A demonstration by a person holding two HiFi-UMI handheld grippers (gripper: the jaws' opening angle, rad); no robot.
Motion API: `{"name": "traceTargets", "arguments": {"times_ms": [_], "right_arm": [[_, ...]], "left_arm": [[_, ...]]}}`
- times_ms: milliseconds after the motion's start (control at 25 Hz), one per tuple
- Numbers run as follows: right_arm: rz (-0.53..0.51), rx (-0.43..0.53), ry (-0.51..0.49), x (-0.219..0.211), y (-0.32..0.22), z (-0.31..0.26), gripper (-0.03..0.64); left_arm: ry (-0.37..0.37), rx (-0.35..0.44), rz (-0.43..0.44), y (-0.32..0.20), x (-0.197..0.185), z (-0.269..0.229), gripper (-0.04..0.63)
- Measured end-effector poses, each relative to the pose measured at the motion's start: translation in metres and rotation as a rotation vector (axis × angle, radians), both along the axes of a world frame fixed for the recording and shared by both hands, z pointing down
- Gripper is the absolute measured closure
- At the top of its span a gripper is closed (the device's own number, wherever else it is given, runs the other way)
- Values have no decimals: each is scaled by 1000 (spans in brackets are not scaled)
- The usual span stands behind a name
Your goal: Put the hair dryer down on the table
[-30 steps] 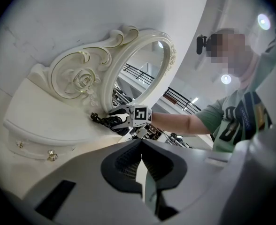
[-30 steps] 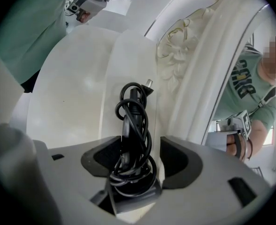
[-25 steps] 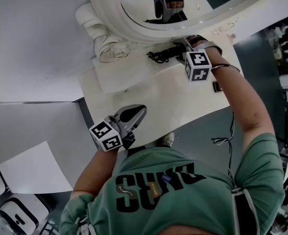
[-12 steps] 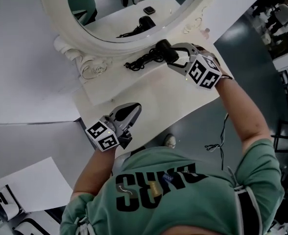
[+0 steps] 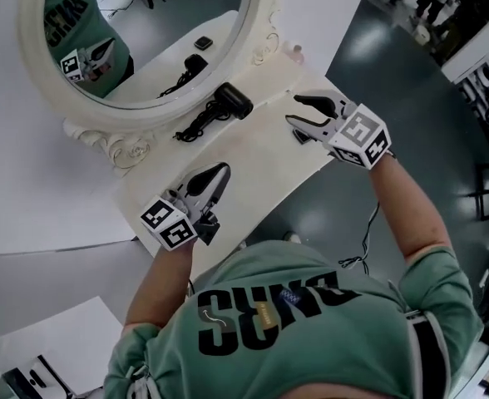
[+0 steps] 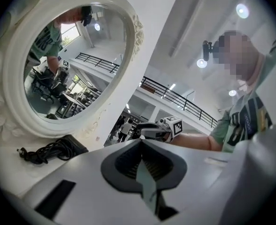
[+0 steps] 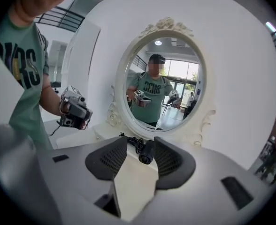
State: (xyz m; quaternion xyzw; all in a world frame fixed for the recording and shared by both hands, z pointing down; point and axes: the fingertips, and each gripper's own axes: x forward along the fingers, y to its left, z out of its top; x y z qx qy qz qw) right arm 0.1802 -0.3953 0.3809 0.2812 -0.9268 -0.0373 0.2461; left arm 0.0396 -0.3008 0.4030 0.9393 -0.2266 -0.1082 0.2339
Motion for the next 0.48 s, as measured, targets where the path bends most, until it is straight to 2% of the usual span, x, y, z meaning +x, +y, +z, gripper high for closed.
{"name": "traceTargets", "arguments": {"times_ms": [280, 480], "right_arm": [[214, -37, -300, 95, 36, -35, 491], [331, -51, -420, 133, 72, -26, 543]], "left_arm": [[-43, 55, 54, -5, 50, -29, 584], [-84, 96, 73, 0, 70, -37, 584]]}}
